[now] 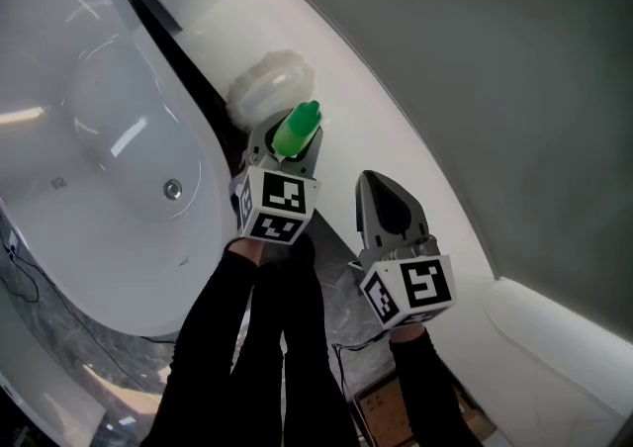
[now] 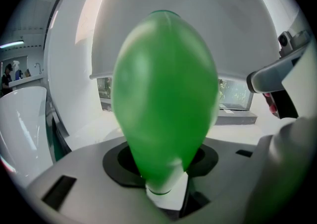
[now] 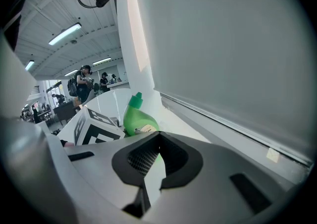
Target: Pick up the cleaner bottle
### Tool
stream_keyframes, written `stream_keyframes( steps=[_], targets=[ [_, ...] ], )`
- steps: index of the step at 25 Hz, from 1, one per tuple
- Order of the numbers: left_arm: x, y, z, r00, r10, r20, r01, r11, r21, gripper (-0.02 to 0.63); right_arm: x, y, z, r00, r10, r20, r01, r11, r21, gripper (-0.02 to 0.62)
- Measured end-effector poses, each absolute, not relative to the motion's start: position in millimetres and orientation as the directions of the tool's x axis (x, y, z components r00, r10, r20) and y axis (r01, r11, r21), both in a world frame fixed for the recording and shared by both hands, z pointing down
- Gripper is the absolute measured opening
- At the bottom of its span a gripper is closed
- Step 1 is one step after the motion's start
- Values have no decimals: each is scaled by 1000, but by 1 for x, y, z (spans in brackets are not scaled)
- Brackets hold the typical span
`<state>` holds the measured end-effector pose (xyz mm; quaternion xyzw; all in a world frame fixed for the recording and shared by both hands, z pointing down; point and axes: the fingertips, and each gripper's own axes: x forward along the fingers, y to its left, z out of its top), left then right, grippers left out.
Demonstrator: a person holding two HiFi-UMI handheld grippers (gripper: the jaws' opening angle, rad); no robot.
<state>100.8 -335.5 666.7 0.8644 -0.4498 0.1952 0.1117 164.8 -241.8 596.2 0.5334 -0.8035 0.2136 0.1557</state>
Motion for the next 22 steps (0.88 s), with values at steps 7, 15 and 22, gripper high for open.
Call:
stream_keyframes(
  steps=[7, 15, 22],
  targets=[
    [84, -338, 634, 511, -753, 416, -833, -553, 21, 190, 153, -244, 580, -394, -789, 472, -918, 357, -171, 2],
    [56, -339, 587, 483, -779, 400, -850, -527, -1, 190, 136, -249, 544, -418, -795, 439, -907, 388, -160, 2],
    [28, -334, 529, 468, -794, 386, -858, -513, -15, 190, 114, -258, 491, -429, -794, 431, -901, 411, -140, 2]
  ],
)
